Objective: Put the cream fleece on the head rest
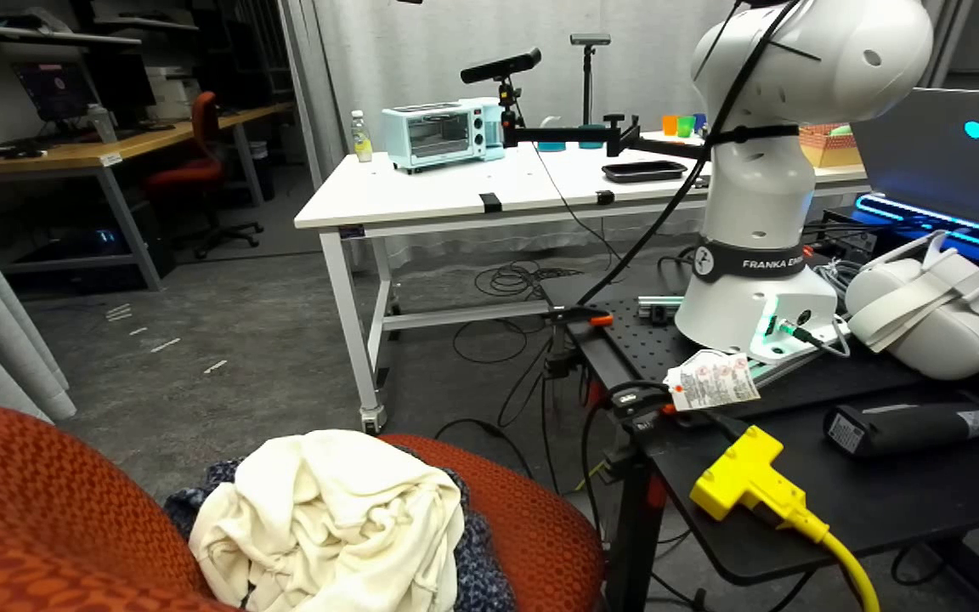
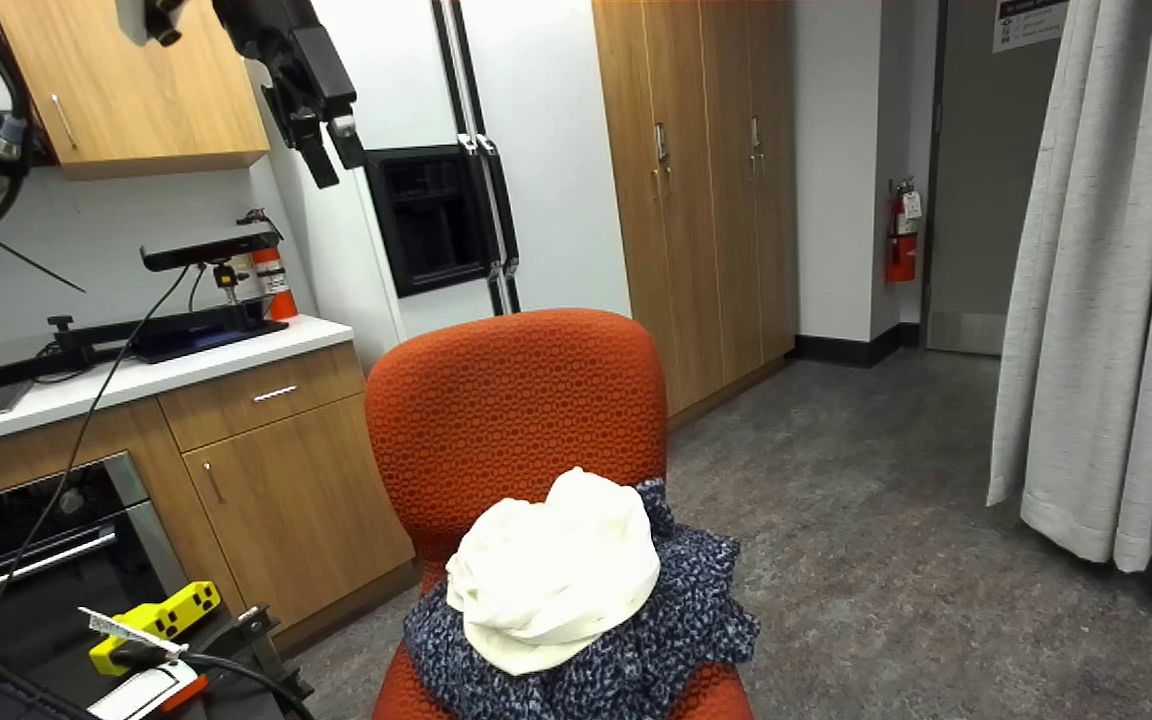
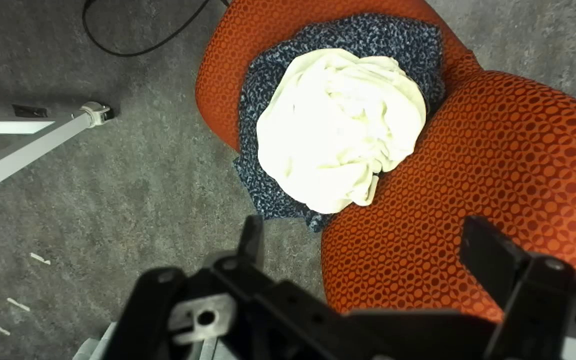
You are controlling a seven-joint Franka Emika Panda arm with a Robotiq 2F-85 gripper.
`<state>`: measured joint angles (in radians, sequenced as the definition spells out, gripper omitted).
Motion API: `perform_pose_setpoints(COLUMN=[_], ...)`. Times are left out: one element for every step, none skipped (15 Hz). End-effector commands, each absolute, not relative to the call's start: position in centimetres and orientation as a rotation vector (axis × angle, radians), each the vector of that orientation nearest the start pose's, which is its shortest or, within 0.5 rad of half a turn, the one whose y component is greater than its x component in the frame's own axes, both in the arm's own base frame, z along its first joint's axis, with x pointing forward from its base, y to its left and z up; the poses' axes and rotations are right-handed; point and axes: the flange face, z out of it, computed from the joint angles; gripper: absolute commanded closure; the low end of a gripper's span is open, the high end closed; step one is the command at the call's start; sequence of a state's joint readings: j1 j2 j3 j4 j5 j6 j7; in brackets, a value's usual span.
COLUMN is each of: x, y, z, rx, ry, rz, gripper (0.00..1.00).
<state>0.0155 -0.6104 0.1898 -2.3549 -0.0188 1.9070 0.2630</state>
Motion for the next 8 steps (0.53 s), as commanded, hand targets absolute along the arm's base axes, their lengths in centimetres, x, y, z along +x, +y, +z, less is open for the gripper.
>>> perform_pose_setpoints(x=[37.56,37.56,37.54,37.54,37.53,37.53,37.53,37.52], y=[8.85,8.85,8.85,8.84,8.86,8.88,8.91,8.91], z=[55.88,55.88,55.86,55.81,55.75,55.67,55.61,55.55], rx=[-3.217,-3.217,-3.219,-3.222,-3.219,-3.216,-3.212,-3.211], ry=[0.126,0.126,0.130,0.135,0.133,0.137,0.142,0.143], rz=[-0.285,-0.285,-0.281,-0.272,-0.259,-0.246,-0.236,-0.226], gripper=[0.00,0.00,0.00,0.00,0.00,0.00,0.00,0.00])
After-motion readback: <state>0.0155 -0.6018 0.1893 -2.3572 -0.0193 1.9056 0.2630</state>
